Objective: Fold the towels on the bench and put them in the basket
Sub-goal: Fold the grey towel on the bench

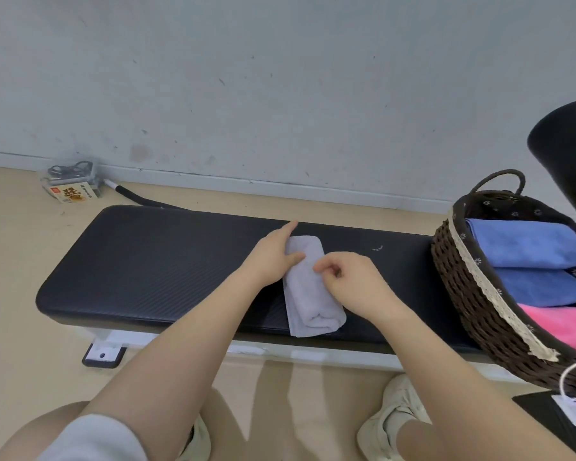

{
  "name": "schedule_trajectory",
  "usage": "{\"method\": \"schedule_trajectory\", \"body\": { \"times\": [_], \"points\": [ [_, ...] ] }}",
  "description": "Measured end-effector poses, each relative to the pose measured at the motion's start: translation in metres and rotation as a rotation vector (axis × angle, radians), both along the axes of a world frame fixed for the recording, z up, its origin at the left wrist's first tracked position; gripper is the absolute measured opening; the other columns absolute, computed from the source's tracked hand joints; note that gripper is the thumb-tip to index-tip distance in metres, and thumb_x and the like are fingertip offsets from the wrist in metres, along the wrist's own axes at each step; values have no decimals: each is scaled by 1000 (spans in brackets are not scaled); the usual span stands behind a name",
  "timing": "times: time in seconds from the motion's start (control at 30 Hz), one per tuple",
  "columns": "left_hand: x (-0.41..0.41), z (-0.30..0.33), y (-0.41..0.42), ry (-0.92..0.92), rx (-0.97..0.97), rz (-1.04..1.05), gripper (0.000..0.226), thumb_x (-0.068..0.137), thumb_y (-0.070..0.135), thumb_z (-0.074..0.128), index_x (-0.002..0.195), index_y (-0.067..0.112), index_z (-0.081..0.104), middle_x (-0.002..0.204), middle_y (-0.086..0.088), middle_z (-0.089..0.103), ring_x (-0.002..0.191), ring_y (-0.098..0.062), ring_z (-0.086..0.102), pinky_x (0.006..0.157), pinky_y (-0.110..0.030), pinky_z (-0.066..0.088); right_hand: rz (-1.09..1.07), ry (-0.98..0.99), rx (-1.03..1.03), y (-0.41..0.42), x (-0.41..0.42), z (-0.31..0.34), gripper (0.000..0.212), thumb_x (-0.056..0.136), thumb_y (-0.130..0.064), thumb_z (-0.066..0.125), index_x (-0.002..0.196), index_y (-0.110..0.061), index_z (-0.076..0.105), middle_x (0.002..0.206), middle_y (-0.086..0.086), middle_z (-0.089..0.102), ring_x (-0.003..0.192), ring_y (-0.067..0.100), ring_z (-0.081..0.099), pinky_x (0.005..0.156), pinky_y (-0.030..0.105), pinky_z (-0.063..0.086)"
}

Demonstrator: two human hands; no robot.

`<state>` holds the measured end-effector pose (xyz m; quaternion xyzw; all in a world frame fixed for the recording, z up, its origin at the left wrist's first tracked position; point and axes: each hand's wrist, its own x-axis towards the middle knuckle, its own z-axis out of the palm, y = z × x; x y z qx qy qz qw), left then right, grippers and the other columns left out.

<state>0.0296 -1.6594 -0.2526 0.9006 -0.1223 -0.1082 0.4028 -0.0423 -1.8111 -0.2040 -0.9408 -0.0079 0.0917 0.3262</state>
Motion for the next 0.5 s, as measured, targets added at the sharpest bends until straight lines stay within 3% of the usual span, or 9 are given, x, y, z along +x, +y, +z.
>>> {"method": "schedule_trajectory", "body": {
  "times": [0.07, 0.13, 0.2, 0.33, 0.5],
  "points": [
    [-2, -7, -4, -54, 44, -24, 63, 93, 22, 52, 148, 20, 20, 153, -4, 28, 141, -19, 25, 113, -31, 22, -68, -40, -154, -5, -2, -6, 20, 90, -30, 51, 104, -18, 57, 90, -4, 54, 78, 15, 53, 64, 27, 44],
    [-5, -12, -6, -47, 51, -24, 63, 95, 24, 49, 149, 22, 16, 154, -3, 25, 142, -19, 24, 114, -35, 24, -53, 62, -293, -1, -4, -17, 30, 86, -47, 52, 94, -18, 51, 89, -1, 53, 76, 17, 53, 61, 28, 41],
    [-6, -13, -4, -1, 57, -17, 64, 96, 26, 45, 149, 22, 10, 155, -3, 22, 141, -21, 25, 113, -37, 26, -64, 166, -237, 4, -5, -27, 37, 83, -54, 53, 89, -18, 50, 86, -2, 55, 77, 17, 55, 64, 32, 46],
    [-12, -9, -1, 30, 79, -44, 67, 98, 29, 42, 150, 20, 2, 155, -7, 20, 141, -23, 24, 113, -41, 26, -116, 254, 33, 5, -7, -33, 41, 78, -47, 64, 99, -15, 50, 86, -5, 57, 81, 14, 57, 74, 32, 50],
    [-21, 9, 15, 62, 209, -128, 83, 91, 40, 53, 149, 26, -4, 151, -5, 31, 135, -23, 36, 108, -36, 32, -42, 235, 122, -15, -16, -14, 39, 76, -25, 67, 107, -14, 46, 92, -2, 55, 77, 11, 52, 61, 23, 41]
  ]
}}
